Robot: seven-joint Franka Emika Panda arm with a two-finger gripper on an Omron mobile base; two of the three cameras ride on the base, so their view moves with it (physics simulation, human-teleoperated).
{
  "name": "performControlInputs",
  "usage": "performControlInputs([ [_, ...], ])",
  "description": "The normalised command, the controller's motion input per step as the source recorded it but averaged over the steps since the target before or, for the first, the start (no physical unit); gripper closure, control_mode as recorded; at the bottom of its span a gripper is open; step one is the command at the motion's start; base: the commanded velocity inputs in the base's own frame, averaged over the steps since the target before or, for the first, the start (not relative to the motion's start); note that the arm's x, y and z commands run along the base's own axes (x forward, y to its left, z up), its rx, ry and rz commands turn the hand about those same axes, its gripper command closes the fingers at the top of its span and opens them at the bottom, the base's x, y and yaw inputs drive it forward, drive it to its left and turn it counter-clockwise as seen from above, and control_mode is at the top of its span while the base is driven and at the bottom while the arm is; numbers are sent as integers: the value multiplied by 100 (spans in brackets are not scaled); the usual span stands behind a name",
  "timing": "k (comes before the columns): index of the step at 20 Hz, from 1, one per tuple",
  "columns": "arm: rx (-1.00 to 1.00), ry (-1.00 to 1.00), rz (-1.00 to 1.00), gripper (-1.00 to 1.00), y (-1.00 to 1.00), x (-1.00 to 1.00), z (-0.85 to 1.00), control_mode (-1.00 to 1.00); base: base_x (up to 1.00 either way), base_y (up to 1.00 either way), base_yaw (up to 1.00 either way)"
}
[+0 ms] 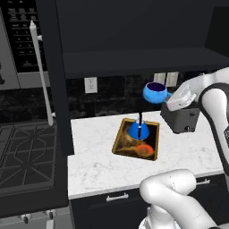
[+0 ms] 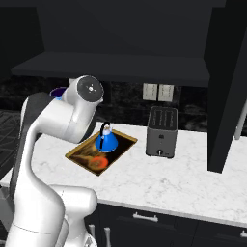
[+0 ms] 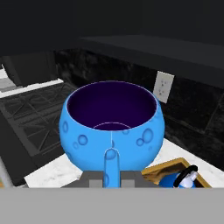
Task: Pick the kettle from the counter and place it on the tray. Then pick the mug from the cabinet and place it on the tray. Then close the cabinet doors.
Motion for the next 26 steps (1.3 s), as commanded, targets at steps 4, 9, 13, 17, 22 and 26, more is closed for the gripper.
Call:
performControlInputs([
  [4,0,1,5,100,0,0,-1,-100,0,0,0],
  [9,0,0,0,100,0,0,0,-100,0,0,0],
  [13,0,0,0,100,0,0,0,-100,0,0,0],
  [17,-1,0,0,100,0,0,-17,-100,0,0,0],
  [22,-1,6,2,100,-1,0,-62,-100,0,0,0],
  [26,0,9,3,100,-2,0,-91,-100,0,0,0],
])
